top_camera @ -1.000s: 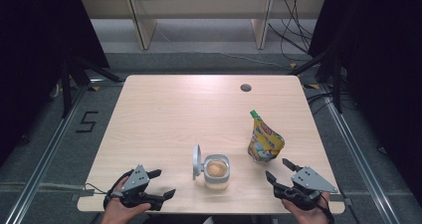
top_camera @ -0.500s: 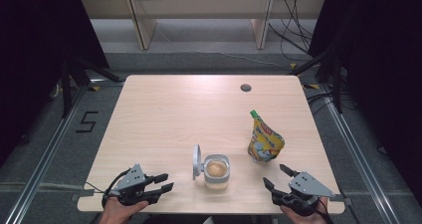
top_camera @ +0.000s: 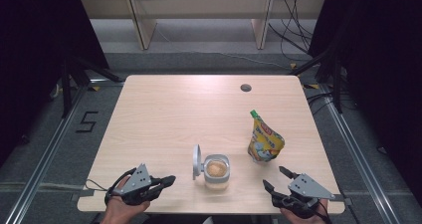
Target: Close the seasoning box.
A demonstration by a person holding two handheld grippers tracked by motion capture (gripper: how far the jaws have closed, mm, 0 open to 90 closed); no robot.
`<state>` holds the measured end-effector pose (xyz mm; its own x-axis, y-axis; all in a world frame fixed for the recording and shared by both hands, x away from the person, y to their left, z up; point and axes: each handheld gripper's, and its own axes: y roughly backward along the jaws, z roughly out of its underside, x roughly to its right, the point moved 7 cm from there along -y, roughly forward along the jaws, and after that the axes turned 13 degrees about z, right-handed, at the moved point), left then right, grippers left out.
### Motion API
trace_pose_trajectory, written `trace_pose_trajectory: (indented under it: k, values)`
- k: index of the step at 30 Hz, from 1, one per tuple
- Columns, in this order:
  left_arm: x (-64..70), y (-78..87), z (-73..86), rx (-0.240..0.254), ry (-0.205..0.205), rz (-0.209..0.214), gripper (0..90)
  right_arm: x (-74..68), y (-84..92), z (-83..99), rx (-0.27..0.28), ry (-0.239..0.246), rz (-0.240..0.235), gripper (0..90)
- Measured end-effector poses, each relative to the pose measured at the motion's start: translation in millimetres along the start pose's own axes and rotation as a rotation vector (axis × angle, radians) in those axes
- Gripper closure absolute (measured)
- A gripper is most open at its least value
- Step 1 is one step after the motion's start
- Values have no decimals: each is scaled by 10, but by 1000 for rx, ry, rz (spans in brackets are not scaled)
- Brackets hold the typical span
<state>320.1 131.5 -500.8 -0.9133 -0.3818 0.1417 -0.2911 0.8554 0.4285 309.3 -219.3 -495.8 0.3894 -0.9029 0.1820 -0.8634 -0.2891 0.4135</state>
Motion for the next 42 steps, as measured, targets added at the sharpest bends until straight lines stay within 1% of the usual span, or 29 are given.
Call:
trace_pose_trajectory:
  k: [1,2,3,4,7,10,11,12,14,17,18,19,21,23,24,25,26,27,29,30,31,33,35,36,37,38,39,40,42]
  values:
    - [-10,-15,-26,-7,-17,11,893,-13,2,3,-5,-13,-8,328]
    - [-7,-41,-47,-5,0,17,893,0,-11,-5,11,1,-8,328]
    - [-16,-66,-81,-3,-13,20,893,23,-16,-11,22,22,7,328]
    - [-11,-90,-104,-5,5,25,893,17,-19,-4,18,20,6,328]
    - [-14,-148,-203,0,-9,35,893,32,-23,-4,22,30,11,328]
    - [-8,-183,-288,2,-24,51,893,28,-25,-1,19,28,8,328]
    - [-8,-183,-288,2,-24,51,893,28,-25,-1,19,28,8,328]
    - [-6,-199,-321,-5,-28,49,893,-2,-10,18,-10,2,-4,329]
    - [-8,-214,-344,-5,-29,50,893,-4,-18,19,-6,14,-3,329]
    - [-10,-232,-355,-3,-17,59,893,-15,-18,23,-12,8,-10,329]
    - [-22,-241,-364,-13,-28,56,893,8,-28,11,9,28,3,329]
    - [-16,-255,-370,-6,-17,61,893,-23,-15,29,-22,-1,-14,329]
    - [-18,-258,-379,-10,-26,66,893,-19,-28,25,-10,6,-13,329]
    - [-15,-256,-398,-11,-20,64,893,-14,-29,26,-8,9,-10,329]
    - [-12,-257,-430,3,-15,74,893,-14,-30,28,-9,9,-9,329]
    - [-15,-246,-451,2,-18,70,893,-15,-32,29,-9,8,-10,329]
    - [-5,-254,-476,16,-14,81,893,-15,-33,29,-10,9,-10,329]
    - [-11,-243,-493,1,-33,71,893,-8,-34,28,-7,14,-5,329]
    - [-5,-253,-515,10,-33,77,893,-6,-34,28,-7,14,-3,329]
    - [0,-253,-528,6,-31,75,893,15,-43,18,11,33,4,329]
    - [9,-270,-563,15,-41,87,893,16,-42,20,10,34,4,329]
    - [16,-274,-568,12,-33,90,893,-6,-37,33,-8,18,-14,329]
    - [9,-281,-592,16,-45,88,893,-10,-37,36,-11,14,-16,329]
    - [18,-287,-592,20,-26,91,893,-11,-37,37,-11,15,-16,329]
    - [18,-285,-598,22,-31,89,893,11,-45,28,7,34,-2,329]
    - [12,-274,-604,12,-50,86,893,5,-39,35,-4,31,-8,329]
    - [12,-274,-604,12,-50,86,893,5,-39,35,-4,31,-8,329]
    - [20,-273,-615,18,-46,84,893,-17,-30,45,-21,5,-19,329]
    - [18,-274,-628,25,-53,89,893,-17,-32,45,-21,5,-19,329]
